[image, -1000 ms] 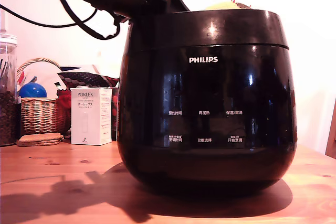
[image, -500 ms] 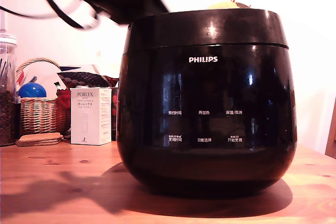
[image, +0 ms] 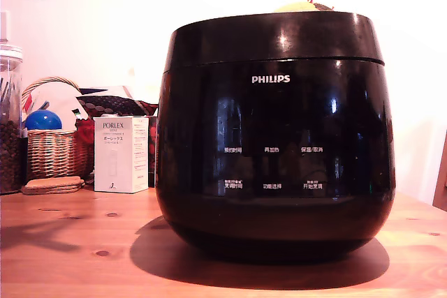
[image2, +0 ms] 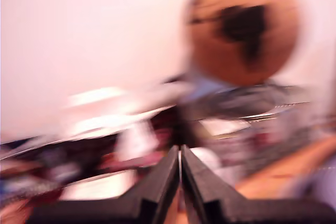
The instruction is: Close the rice cooker by pressing the lid down with medium force
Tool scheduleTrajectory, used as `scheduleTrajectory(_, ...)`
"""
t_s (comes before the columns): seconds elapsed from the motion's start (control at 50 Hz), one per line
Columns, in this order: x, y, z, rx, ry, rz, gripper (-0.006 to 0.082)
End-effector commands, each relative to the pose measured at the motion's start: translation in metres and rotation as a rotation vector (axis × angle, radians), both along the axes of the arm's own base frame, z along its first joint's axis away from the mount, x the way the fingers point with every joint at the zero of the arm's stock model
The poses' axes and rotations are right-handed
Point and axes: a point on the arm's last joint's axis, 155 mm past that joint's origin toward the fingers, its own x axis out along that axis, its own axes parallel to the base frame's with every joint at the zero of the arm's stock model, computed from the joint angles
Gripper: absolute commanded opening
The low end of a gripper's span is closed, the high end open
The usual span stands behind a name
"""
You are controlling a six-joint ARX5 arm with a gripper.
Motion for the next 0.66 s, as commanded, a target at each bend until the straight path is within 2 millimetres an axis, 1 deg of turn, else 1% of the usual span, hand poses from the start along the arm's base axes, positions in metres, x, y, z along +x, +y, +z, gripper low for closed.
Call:
scheduleTrajectory(0.0,0.004,0.019,0.009,-0.002,-0.022,0.058,-0.0021)
scheduleTrajectory(0.18,0.013,0.06,0.007,0.006,-0.002,0.164,-0.0022)
scheduleTrajectory(0.3,0.017,0.078,0.004,0.01,0.009,0.207,-0.0022)
scheduleTrajectory(0.42,0.019,0.084,0.0,0.016,0.023,0.223,-0.0022)
scheduleTrajectory(0.64,0.019,0.084,-0.001,0.016,0.025,0.223,-0.0021)
